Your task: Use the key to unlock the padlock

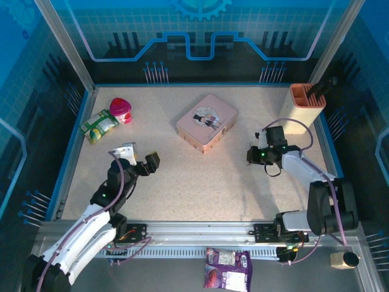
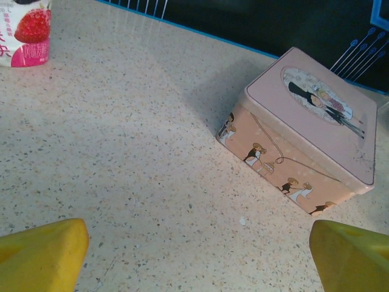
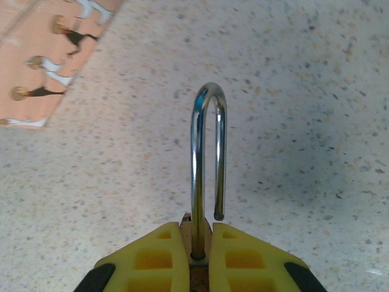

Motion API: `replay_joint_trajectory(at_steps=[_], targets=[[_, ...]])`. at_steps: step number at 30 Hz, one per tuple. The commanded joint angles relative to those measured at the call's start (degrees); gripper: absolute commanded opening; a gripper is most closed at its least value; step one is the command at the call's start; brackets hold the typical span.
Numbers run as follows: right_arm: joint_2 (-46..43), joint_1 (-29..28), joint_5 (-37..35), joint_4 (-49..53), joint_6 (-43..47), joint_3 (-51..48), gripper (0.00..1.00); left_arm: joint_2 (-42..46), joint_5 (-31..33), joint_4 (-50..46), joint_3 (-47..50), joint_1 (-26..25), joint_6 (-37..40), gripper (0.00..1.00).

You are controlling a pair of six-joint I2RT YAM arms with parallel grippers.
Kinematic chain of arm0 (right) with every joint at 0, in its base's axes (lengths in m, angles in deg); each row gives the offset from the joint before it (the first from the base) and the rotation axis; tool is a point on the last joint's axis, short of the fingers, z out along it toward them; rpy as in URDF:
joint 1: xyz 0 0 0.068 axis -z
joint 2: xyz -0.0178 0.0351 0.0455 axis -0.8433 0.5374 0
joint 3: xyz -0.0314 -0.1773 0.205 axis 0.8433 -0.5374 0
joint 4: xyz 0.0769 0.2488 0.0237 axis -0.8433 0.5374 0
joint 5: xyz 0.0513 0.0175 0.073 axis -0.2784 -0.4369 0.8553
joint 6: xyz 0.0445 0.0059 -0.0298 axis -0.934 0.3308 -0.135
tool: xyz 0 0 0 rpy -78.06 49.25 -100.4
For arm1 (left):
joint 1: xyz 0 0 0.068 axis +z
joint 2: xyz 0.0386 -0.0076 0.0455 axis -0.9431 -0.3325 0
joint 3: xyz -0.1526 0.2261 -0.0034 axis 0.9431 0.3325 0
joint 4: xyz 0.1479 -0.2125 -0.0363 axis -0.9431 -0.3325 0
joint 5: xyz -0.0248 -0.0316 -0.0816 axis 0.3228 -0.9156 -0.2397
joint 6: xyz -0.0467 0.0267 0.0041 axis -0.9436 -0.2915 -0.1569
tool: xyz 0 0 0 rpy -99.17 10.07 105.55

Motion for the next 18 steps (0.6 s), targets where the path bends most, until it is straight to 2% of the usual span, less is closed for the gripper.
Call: replay_joint_trajectory(at_steps=[1,13,18], targets=[[3.6,1.6,2.0,1.2,0.4,2.7,0.0,1.5,-0.5,1.0,1.9,0.7,1.1,0.95],[14.1,2.7,4.0,1.0,-0.2,6.3,0.0,-0.6,-1.1,4.5,2.9,0.9,1.4,0.96],[14.8,3.0,3.4,1.1,-0.2,5.9,0.06,-2.1,-1.3,5.5,2.9,1.0,1.3,0.96]])
